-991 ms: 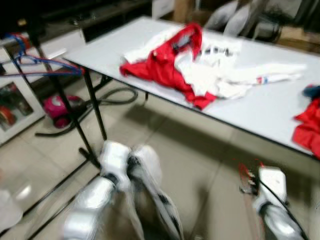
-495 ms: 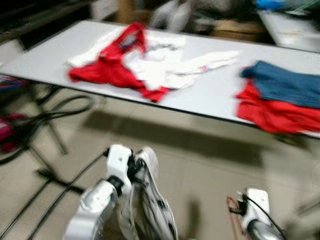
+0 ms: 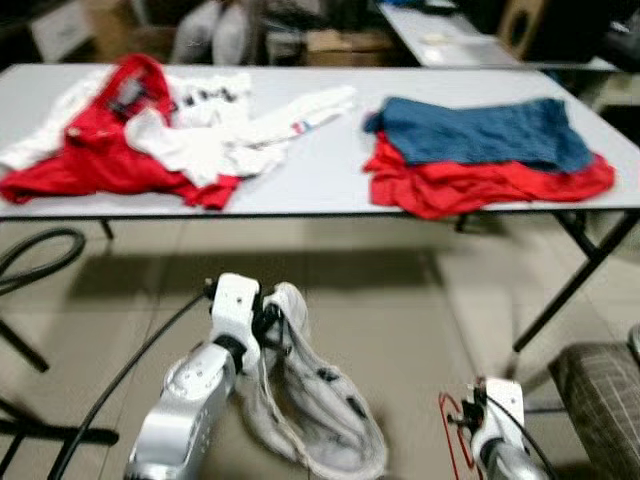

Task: Hang hanger

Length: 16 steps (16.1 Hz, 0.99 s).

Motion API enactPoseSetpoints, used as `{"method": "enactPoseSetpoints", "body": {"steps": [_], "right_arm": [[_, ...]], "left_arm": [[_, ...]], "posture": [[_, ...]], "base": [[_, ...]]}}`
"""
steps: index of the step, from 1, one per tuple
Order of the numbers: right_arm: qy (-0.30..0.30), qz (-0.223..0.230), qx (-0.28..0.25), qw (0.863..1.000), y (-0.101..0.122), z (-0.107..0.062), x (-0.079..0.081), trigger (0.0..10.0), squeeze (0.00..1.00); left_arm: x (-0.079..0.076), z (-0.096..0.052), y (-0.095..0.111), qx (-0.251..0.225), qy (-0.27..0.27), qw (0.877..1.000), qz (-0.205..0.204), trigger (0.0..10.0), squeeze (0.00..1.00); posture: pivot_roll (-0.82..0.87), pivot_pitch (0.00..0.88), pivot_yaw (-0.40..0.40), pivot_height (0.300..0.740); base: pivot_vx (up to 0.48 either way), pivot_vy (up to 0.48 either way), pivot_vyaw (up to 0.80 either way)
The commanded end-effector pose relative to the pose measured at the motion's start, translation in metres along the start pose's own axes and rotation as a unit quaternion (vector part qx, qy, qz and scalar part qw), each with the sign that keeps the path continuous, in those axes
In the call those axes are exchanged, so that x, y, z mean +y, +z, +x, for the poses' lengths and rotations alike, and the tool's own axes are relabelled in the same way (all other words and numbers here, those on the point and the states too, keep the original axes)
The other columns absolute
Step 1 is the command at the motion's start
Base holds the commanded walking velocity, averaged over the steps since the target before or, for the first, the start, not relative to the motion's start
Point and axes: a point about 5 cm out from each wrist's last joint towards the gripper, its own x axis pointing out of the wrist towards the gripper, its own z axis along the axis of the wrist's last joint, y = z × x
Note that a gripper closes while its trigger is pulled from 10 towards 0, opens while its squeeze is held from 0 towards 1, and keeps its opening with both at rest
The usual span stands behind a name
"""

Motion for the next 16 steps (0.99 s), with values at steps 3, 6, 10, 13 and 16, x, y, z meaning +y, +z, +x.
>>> {"method": "enactPoseSetpoints", "body": {"steps": [3, 6, 10, 13, 16], "right_arm": [[0.016, -0.025, -0.016, 0.999, 0.011, 0.005, 0.002, 10.0, 0.00], [0.038, -0.053, -0.035, 0.997, 0.020, 0.008, 0.009, 10.0, 0.00], [0.089, -0.070, -0.077, 0.991, 0.039, 0.010, 0.015, 10.0, 0.00], [0.097, -0.079, -0.084, 0.989, 0.044, 0.011, 0.015, 10.0, 0.00], [0.099, -0.081, -0.082, 0.988, 0.046, 0.013, 0.018, 10.0, 0.00]], "left_arm": [[-0.001, 0.004, 0.010, -0.026, 0.008, 1.000, 0.015, 10.0, 0.00], [0.007, 0.001, 0.021, -0.037, 0.029, 0.998, 0.045, 10.0, 0.00], [0.004, 0.005, 0.077, -0.126, 0.006, 0.991, 0.045, 10.0, 0.00], [-0.006, 0.016, 0.140, -0.224, -0.018, 0.974, 0.038, 10.0, 0.00], [-0.005, 0.025, 0.201, -0.291, -0.012, 0.953, 0.078, 10.0, 0.00]], "posture": [[0.08, 0.000, 0.012, 0.740], [0.10, 0.000, 0.002, 0.740], [0.11, 0.000, -0.003, 0.740], [0.11, 0.000, -0.005, 0.740], [0.11, 0.000, -0.002, 0.740]], "base": [[0.000, -0.319, 0.00], [0.000, 0.000, 0.00], [0.000, 0.000, 0.00], [0.000, 0.000, 0.00], [0.000, 0.000, 0.00]]}}
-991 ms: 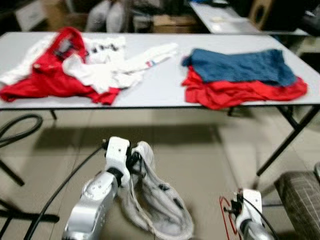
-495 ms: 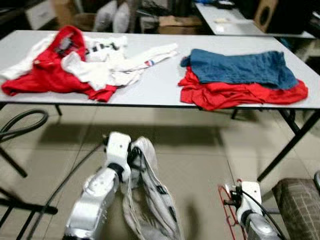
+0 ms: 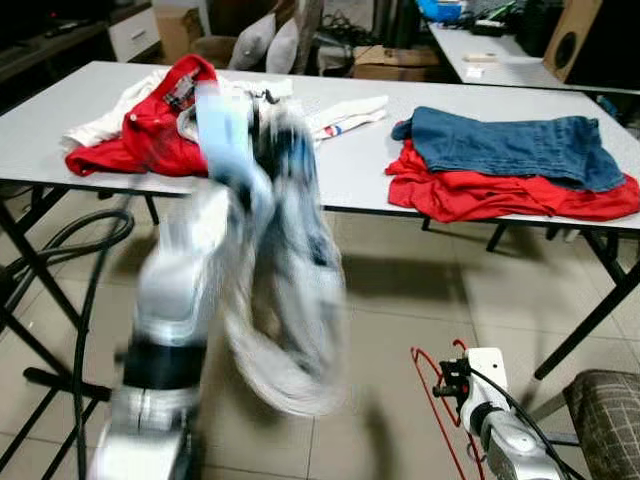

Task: Hang hanger

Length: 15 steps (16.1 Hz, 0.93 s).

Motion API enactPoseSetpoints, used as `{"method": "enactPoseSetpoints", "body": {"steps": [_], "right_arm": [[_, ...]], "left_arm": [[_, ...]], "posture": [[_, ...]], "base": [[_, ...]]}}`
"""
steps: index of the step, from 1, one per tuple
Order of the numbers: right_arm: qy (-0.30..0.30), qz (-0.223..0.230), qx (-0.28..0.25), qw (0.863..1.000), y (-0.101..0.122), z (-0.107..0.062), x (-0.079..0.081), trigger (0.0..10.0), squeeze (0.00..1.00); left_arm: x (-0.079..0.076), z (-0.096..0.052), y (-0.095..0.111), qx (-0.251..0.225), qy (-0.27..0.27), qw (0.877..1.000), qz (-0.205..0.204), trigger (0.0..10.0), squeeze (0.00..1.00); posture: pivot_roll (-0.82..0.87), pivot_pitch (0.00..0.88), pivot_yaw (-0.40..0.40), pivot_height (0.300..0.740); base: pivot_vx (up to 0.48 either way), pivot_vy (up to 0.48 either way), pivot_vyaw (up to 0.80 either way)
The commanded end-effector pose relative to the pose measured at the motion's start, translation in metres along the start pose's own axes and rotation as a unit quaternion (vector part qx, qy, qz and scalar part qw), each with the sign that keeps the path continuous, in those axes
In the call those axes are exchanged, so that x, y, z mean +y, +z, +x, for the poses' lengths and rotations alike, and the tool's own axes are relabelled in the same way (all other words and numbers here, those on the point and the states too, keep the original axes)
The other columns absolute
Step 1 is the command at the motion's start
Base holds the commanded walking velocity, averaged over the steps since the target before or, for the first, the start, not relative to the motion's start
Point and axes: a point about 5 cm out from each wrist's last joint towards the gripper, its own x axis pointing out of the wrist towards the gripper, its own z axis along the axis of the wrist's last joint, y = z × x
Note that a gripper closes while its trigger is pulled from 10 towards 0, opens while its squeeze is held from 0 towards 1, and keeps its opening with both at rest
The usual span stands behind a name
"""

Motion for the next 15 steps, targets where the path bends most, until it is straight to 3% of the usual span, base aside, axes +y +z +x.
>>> {"method": "enactPoseSetpoints", "body": {"steps": [1, 3, 6, 12, 15], "right_arm": [[0.000, -0.004, -0.002, 1.000, 0.003, 0.002, 0.001, 10.0, 0.00], [-0.004, -0.003, -0.001, 1.000, 0.003, 0.003, 0.003, 10.0, 0.00], [-0.013, 0.001, -0.002, 1.000, 0.003, 0.004, 0.004, 10.0, 0.00], [0.000, -0.022, 0.016, 1.000, 0.000, 0.005, 0.006, 10.0, 0.00], [-0.001, -0.023, 0.040, 0.999, -0.008, 0.003, 0.007, 10.0, 0.00]], "left_arm": [[0.004, 0.006, 0.005, -0.007, 0.012, 1.000, 0.007, 10.0, 0.00], [0.007, 0.012, 0.007, -0.002, 0.024, 1.000, 0.005, 10.0, 0.00], [0.004, -0.002, -0.015, 0.034, 0.024, 0.999, 0.006, 10.0, 0.00], [0.003, -0.010, -0.025, 0.049, 0.037, 0.998, 0.002, 10.0, 0.00], [-0.003, -0.035, -0.043, 0.085, 0.029, 0.996, 0.008, 10.0, 0.00]], "posture": [[0.11, 0.000, 0.002, 0.740], [0.10, 0.000, 0.010, 0.740], [0.10, 0.000, 0.007, 0.740], [0.10, 0.000, -0.016, 0.740], [0.10, 0.000, -0.025, 0.740]], "base": [[0.000, 0.000, 0.00], [0.000, 0.000, 0.00], [0.197, 0.000, 0.00], [0.309, 0.000, 0.00], [0.314, 0.000, 0.00]]}}
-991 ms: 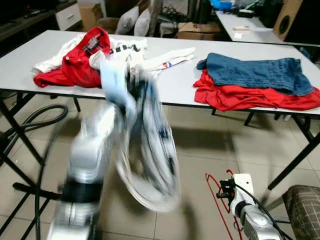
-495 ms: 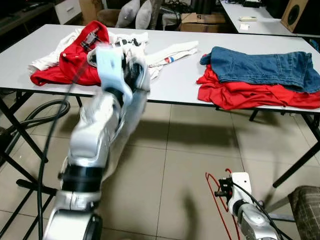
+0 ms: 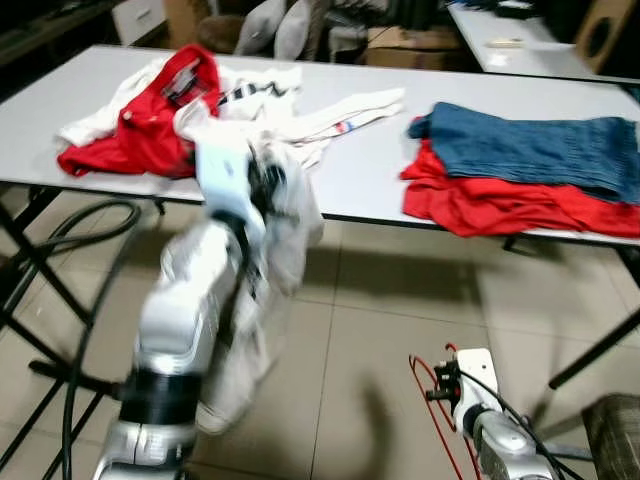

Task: Hang hanger

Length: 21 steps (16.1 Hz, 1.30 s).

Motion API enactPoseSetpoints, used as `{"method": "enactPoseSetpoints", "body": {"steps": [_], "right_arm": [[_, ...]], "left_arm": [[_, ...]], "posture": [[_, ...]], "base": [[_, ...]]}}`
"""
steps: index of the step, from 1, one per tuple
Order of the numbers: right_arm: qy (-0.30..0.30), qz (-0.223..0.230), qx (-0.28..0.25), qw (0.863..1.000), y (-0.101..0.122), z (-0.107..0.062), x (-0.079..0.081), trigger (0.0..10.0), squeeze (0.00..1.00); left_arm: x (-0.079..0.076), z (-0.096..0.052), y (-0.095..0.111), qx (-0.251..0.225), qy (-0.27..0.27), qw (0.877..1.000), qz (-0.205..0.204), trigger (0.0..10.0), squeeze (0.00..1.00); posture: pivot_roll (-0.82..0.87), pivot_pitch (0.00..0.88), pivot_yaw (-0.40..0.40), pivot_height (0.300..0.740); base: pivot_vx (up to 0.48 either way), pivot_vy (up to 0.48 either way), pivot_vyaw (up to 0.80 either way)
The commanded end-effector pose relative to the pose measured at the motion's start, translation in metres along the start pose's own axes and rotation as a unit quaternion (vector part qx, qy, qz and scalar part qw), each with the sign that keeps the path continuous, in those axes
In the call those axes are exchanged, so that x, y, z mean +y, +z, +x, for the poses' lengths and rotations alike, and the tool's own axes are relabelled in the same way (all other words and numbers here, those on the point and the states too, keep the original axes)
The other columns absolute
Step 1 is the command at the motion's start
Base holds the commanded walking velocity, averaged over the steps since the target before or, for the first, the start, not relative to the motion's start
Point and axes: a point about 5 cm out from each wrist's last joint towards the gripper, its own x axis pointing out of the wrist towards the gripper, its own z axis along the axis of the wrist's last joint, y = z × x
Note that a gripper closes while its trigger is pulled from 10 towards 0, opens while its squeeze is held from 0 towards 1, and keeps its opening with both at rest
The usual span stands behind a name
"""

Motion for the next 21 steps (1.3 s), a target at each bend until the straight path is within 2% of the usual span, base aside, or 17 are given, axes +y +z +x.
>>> {"method": "enactPoseSetpoints", "body": {"steps": [1, 5, 10, 15, 18, 21], "right_arm": [[-0.002, -0.003, 0.017, 1.000, -0.003, 0.000, 0.000, 10.0, 0.00], [0.001, -0.012, 0.057, 0.998, -0.016, -0.001, 0.006, 10.0, 0.00], [-0.011, -0.006, 0.065, 0.998, -0.022, -0.002, 0.009, 10.0, 0.00], [-0.018, -0.006, 0.059, 0.998, -0.022, -0.004, 0.005, 10.0, 0.00], [-0.003, -0.015, 0.031, 0.999, -0.016, -0.006, -0.001, 10.0, 0.00], [0.010, -0.023, 0.017, 1.000, -0.015, -0.007, 0.004, 10.0, 0.00]], "left_arm": [[-0.002, 0.000, 0.019, -0.035, -0.008, 0.999, 0.017, 10.0, 0.00], [0.001, 0.002, 0.025, -0.042, -0.006, 0.999, 0.024, 10.0, 0.00], [-0.003, 0.002, 0.025, -0.041, -0.015, 0.999, 0.019, 10.0, 0.00], [-0.004, -0.001, 0.024, -0.035, -0.021, 0.999, 0.018, 10.0, 0.00], [-0.005, -0.004, 0.024, -0.023, -0.040, 0.999, 0.019, 10.0, 0.00], [-0.005, -0.004, 0.027, -0.022, -0.047, 0.998, 0.020, 10.0, 0.00]], "posture": [[0.10, 0.000, -0.025, 0.740], [0.11, 0.000, -0.015, 0.740], [0.10, 0.000, -0.006, 0.740], [0.10, 0.000, 0.004, 0.740], [0.10, 0.101, 0.015, 0.740], [0.11, 0.130, 0.020, 0.740]], "base": [[0.322, 0.000, 0.00], [0.323, 0.000, 0.00], [0.331, 0.000, 0.00], [0.340, 0.000, 0.00], [0.340, 0.000, 0.00], [0.342, 0.000, 0.00]]}}
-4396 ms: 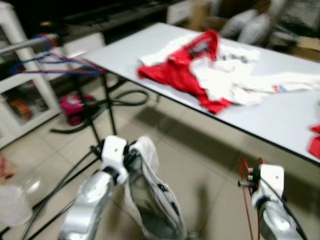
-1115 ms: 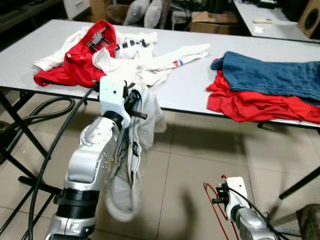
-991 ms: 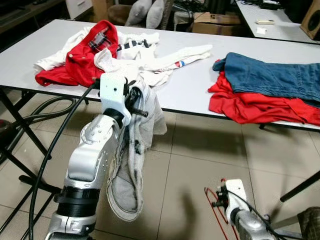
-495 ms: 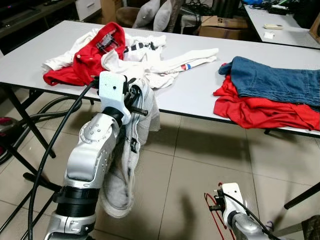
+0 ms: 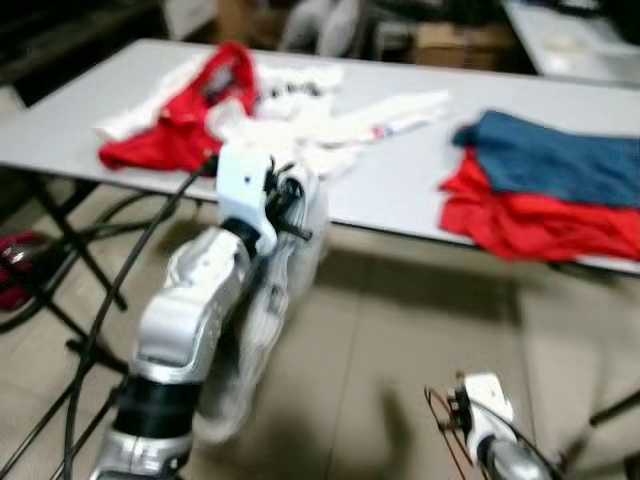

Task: Hang hanger

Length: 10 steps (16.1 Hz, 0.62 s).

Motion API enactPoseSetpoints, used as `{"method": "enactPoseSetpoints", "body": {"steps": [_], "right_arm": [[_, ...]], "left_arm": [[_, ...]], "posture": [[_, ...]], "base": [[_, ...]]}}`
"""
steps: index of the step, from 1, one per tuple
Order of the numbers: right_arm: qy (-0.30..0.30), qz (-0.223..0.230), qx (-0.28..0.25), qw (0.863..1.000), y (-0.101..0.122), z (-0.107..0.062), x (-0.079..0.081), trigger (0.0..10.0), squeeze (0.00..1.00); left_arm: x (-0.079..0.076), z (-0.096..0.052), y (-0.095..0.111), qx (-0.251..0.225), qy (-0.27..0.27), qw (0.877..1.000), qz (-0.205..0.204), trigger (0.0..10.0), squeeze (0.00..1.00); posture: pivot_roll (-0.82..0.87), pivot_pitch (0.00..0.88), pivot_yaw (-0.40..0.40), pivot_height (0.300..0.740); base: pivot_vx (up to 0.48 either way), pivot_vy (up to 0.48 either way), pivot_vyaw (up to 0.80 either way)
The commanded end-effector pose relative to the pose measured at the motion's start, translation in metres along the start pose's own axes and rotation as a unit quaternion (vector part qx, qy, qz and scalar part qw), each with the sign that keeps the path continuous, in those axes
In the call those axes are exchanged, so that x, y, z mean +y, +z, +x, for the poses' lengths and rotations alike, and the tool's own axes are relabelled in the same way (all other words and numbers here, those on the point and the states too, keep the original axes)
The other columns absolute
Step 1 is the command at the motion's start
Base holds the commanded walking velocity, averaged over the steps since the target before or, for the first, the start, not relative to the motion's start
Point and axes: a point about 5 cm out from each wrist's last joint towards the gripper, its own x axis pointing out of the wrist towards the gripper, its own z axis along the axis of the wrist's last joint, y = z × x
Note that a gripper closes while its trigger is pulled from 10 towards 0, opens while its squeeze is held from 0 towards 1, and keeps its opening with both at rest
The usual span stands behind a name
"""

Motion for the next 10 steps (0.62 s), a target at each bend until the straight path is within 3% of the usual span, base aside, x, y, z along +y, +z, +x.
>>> {"method": "enactPoseSetpoints", "body": {"steps": [1, 6, 10], "right_arm": [[0.013, 0.003, -0.029, 0.999, 0.012, 0.004, 0.010, 10.0, 0.00], [-0.001, 0.018, -0.068, 0.998, 0.029, 0.005, 0.008, 10.0, 0.00], [-0.003, 0.019, -0.073, 0.997, 0.037, 0.007, 0.005, 10.0, 0.00]], "left_arm": [[0.004, 0.000, 0.015, -0.024, 0.004, 1.000, 0.003, 10.0, 0.00], [0.006, -0.003, 0.018, -0.037, 0.012, 0.999, -0.004, 10.0, 0.00], [0.003, -0.009, 0.006, -0.021, 0.015, 1.000, -0.007, 10.0, 0.00]], "posture": [[0.11, 0.116, 0.022, 0.740], [0.09, 0.038, 0.023, 0.740], [0.09, 0.000, 0.022, 0.740]], "base": [[0.352, 0.000, 0.00], [0.352, 0.000, 0.00], [0.352, 0.000, 0.00]]}}
